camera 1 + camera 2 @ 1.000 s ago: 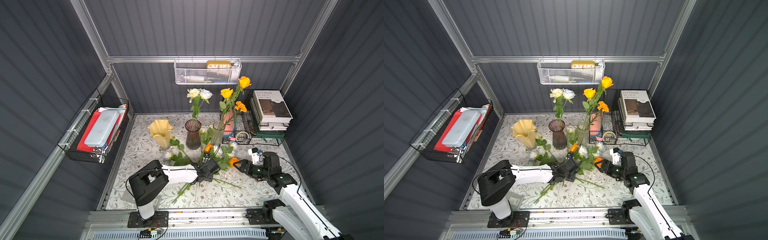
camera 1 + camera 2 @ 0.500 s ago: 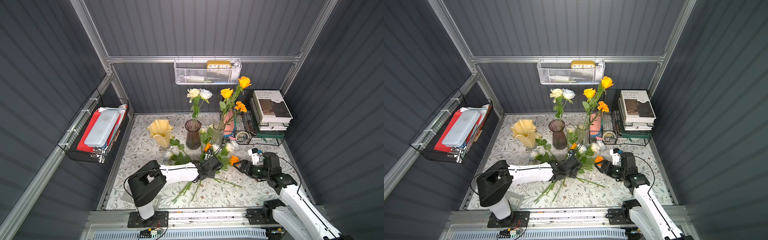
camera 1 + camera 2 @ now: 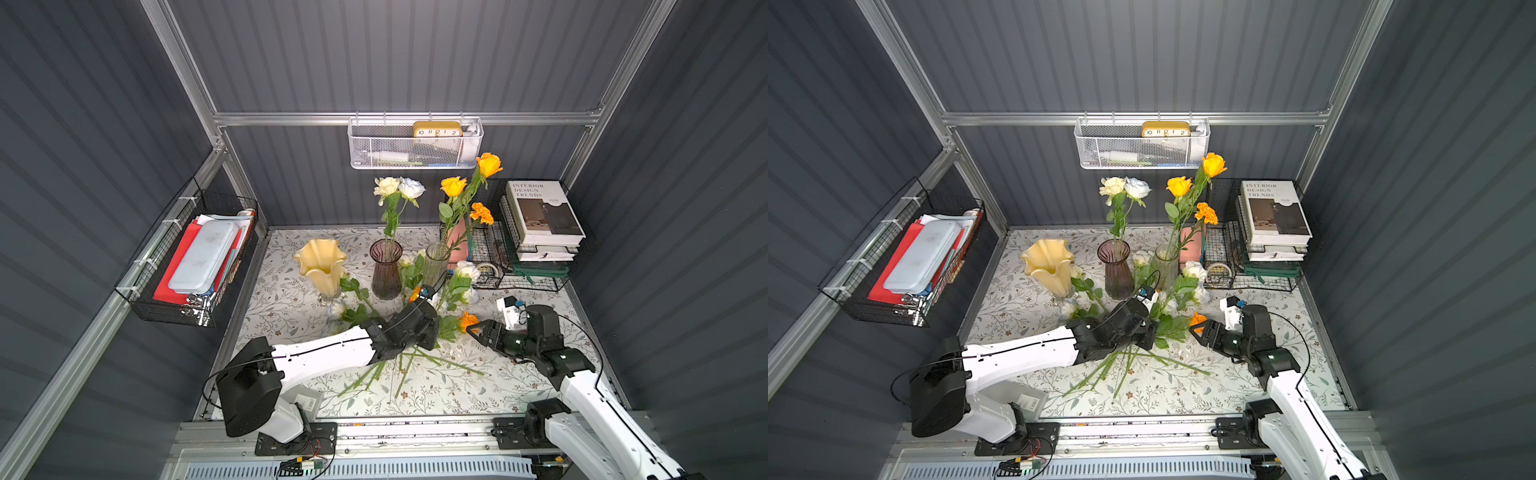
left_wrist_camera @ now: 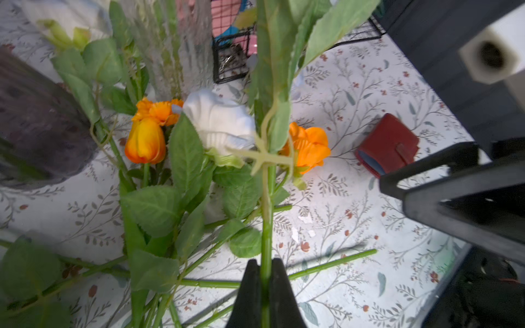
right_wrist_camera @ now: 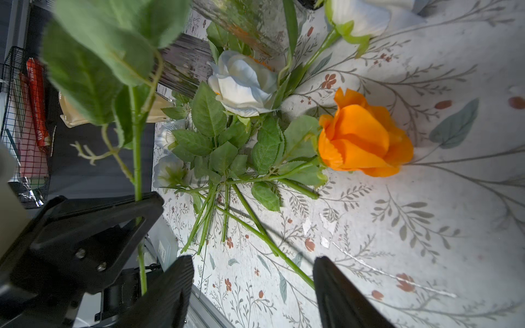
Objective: Arrange the flowers in different vases according to their colors
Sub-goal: Pick up the flower at the center of the board, then insert the flower into the vase.
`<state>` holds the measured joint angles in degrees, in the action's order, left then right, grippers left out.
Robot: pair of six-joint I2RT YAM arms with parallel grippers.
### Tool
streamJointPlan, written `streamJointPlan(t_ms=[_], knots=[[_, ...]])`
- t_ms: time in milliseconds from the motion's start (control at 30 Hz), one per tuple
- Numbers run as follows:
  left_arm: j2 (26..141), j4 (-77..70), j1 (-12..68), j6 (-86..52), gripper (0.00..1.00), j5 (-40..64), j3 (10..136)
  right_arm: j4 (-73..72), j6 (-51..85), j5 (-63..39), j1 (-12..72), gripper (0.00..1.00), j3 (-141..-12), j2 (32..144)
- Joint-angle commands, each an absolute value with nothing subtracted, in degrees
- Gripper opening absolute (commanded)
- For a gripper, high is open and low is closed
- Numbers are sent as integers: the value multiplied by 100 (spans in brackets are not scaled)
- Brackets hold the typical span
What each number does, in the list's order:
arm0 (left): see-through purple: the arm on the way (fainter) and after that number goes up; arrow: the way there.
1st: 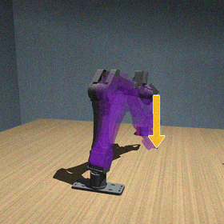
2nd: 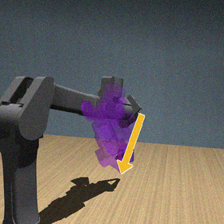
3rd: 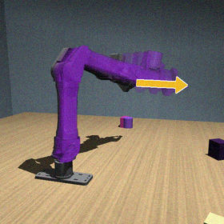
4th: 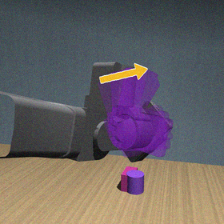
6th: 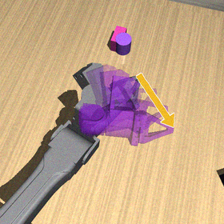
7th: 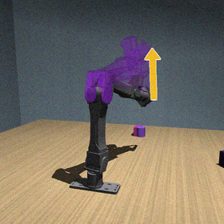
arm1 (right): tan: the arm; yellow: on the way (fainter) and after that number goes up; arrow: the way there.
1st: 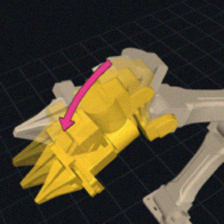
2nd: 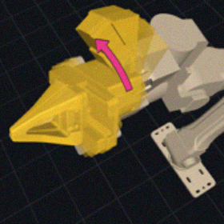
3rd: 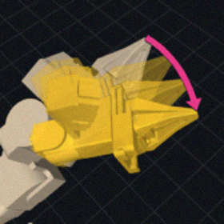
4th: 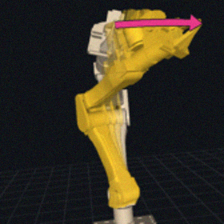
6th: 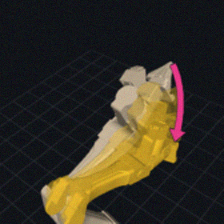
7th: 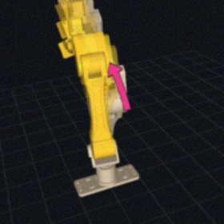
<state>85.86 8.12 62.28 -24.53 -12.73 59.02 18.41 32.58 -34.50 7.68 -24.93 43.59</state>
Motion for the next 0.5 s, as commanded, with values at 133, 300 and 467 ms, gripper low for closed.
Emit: streamJointPlan(t_ms=[133, 300, 467], knots=[[7539, -205, 6256, -1345, 0, 146, 5887, 1822, 3293, -3389, 758, 71, -2443, 4403], [6782, -564, 6249, -1213, 0, -1161, 6230, 1729, 3270, -3368, 760, 72, -2454, 4546], [6705, -2145, 5654, -30, 0, -2844, 6738, 1578, 3254, -3461, 757, 71, -2515, 4816]])
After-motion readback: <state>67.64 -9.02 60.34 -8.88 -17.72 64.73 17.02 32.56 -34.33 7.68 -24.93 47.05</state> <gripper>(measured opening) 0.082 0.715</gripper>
